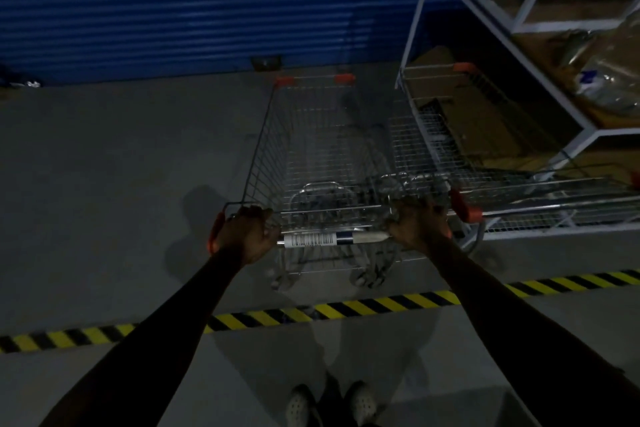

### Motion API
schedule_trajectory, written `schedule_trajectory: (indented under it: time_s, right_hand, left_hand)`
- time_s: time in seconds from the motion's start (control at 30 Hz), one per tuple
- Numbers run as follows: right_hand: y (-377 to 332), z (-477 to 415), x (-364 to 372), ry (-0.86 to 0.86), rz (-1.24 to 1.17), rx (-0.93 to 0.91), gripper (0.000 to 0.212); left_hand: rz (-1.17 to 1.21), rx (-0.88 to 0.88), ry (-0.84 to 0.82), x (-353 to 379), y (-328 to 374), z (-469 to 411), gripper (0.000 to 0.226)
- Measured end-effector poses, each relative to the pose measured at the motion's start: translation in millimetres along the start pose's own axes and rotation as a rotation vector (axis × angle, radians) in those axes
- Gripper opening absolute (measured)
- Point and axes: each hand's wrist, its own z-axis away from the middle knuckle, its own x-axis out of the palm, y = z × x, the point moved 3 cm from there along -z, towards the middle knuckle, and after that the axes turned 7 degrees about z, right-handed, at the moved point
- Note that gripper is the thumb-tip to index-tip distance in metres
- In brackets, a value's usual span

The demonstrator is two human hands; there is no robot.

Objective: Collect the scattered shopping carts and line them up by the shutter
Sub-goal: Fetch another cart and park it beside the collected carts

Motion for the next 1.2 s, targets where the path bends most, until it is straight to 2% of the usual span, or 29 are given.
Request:
schedule_trajectory:
  time_s: [0.33,0.63,0.93,1.2]
  right_hand:
    - [4,-1,8,-0.039,0.01,0.015,0.078]
    - [5,0,5,0.011,0.039,-0.01,0.06]
    - [8,-9,10,0.003,0.04,-0.031,0.067]
    - [10,-15,9,0.032,0.032,-0.024,0.06]
  left_hand:
    - [0.023,-0.028,0.007,6,3,9,0.085]
    - [-0.018,-0.027,0.006,3,10,14,0.087]
    - [0.008,-0.065,0.022,2,15,16,0.092]
    - [0.011,-0.094,0.031,-1,20,12,0.094]
